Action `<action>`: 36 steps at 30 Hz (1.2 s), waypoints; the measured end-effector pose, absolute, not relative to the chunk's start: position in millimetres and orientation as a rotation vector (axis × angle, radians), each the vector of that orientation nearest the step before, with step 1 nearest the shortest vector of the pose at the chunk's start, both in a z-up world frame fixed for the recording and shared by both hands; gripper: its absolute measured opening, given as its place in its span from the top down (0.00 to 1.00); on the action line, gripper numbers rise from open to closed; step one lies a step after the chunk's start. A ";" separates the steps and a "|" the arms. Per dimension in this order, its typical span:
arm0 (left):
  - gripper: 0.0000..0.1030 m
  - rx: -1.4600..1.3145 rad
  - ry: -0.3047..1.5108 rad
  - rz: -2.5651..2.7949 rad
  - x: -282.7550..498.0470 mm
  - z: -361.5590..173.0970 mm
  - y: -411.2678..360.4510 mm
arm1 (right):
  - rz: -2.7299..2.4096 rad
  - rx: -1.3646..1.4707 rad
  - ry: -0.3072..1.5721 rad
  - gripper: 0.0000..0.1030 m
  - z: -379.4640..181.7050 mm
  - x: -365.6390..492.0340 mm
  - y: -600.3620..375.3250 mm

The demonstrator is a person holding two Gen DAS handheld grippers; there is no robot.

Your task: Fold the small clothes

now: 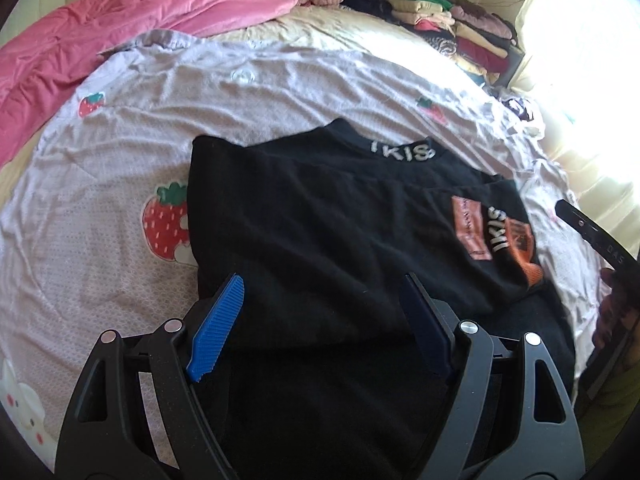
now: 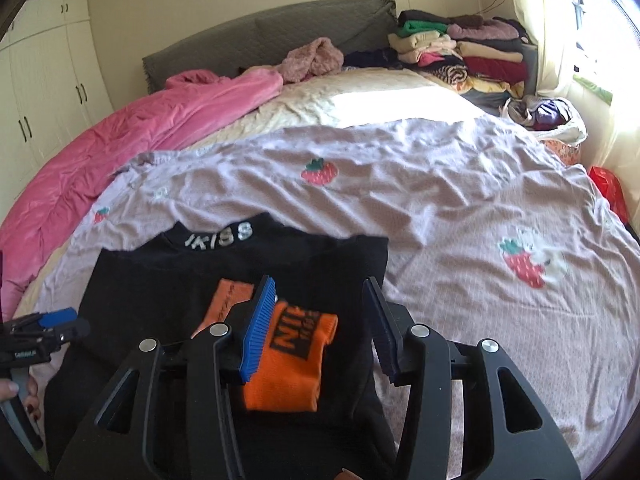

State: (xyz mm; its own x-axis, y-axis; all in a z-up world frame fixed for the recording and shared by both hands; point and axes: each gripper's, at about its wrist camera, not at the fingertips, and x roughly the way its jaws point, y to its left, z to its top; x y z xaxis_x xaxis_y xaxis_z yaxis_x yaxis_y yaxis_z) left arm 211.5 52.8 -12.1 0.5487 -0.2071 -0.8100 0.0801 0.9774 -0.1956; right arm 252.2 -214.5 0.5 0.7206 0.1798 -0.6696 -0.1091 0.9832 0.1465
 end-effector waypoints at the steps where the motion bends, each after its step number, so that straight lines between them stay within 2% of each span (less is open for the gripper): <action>1: 0.30 -0.134 0.989 -0.165 212.5 -18.1 53.8 | 0.165 0.096 0.762 0.56 -3.2 251.9 -213.6; 10: 0.30 -0.089 1.005 -0.146 209.8 -37.7 53.4 | 0.201 0.065 0.908 0.57 -45.5 277.5 -190.1; 11: 0.30 -0.088 1.005 -0.145 209.3 -38.0 53.4 | 0.201 0.064 0.924 0.61 -50.8 280.5 -188.7; 12: 0.30 -0.090 1.002 -0.146 208.6 -37.9 54.0 | 0.205 0.070 0.935 0.74 -54.4 282.3 -188.6; 13: 0.30 -0.092 1.001 -0.146 208.2 -38.0 54.1 | 0.216 0.084 0.942 0.81 -56.0 283.2 -189.1; 15: 0.30 -0.099 0.997 -0.148 207.2 -37.6 55.4 | 0.235 0.109 0.922 0.92 -52.2 280.6 -191.5; 16: 0.30 -0.100 0.997 -0.147 206.8 -37.2 55.4 | 0.240 0.102 0.905 0.94 -48.8 278.6 -191.8; 20: 0.30 -0.100 0.992 -0.145 205.2 -36.0 54.5 | 0.205 0.049 0.825 0.94 -30.7 272.9 -191.4; 24: 0.30 -0.089 0.991 -0.140 205.0 -36.7 52.9 | 0.146 -0.035 0.875 0.92 -43.3 282.8 -183.5; 25: 0.30 -0.090 0.991 -0.140 204.8 -36.7 53.0 | 0.131 -0.053 0.897 0.89 -48.7 284.9 -181.5; 26: 0.30 -0.092 0.990 -0.139 204.0 -36.3 53.3 | 0.101 -0.078 0.896 0.75 -51.4 285.0 -179.9; 27: 0.30 -0.092 0.990 -0.138 203.1 -36.0 53.6 | 0.081 -0.089 0.891 0.71 -51.9 283.9 -181.0; 36: 0.30 -0.076 0.975 -0.129 193.7 -31.9 54.4 | 0.204 0.011 0.790 0.71 -22.4 249.5 -177.2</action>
